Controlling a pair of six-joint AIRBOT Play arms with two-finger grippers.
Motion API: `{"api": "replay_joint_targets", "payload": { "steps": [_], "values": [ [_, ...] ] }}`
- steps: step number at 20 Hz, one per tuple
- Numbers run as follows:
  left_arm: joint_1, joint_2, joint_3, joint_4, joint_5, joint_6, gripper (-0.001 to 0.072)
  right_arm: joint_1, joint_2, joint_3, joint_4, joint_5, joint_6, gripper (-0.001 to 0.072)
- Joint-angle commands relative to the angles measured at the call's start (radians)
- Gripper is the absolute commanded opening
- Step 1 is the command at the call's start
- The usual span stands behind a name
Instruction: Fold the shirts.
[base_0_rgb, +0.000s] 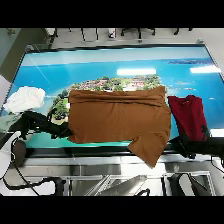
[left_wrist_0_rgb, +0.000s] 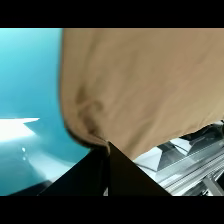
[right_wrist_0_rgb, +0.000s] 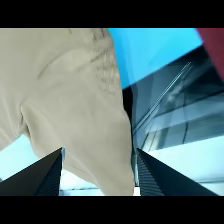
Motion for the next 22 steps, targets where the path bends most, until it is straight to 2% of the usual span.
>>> {"api": "replay_joint_targets", "payload": {
  "steps": [1, 7, 12, 13, 14, 15, 18, 21, 22],
  "values": [
    [-0.034, 0.002, 0.024, -0.051, -0.039, 0.031, 0.0011, 0.0, -0.001, -0.056, 0.014, 0.034, -0.006, 0.0516],
    [0.01, 0.002, 0.083, -0.047, 0.023, 0.024, 0.0011, 0.077, -0.145, -0.06, 0.013, 0.111, -0.003, 0.0507],
    [0.035, 0.002, 0.083, -0.047, 0.024, 0.025, 0.0011, 0.228, -0.307, -0.058, 0.151, 0.25, -0.107, 0.0495],
    [0.043, 0.002, 0.083, -0.046, 0.029, 0.025, 0.0011, 0.238, -0.322, -0.049, 0.171, 0.276, -0.135, 0.0305],
    [0.054, 0.002, 0.083, -0.046, 0.042, 0.025, 0.0011, 0.238, -0.325, -0.034, 0.176, 0.275, -0.154, 0.0079],
    [0.069, 0.005, 0.083, -0.045, 0.063, 0.025, 0.0011, 0.237, -0.318, -0.018, 0.176, 0.256, -0.154, 0.002],
    [0.138, 0.061, 0.08, 0.006, 0.115, 0.018, 0.0011, 0.238, -0.235, 0.027, 0.098, 0.203, -0.071, 0.002],
    [0.198, 0.156, 0.04, 0.148, 0.129, -0.034, 0.001, 0.238, -0.073, 0.028, -0.195, 0.142, 0.174, 0.002],
    [0.218, 0.18, 0.012, 0.187, 0.13, -0.038, 0.001, 0.238, -0.017, 0.028, -0.272, 0.109, 0.224, 0.002]
  ]
}}
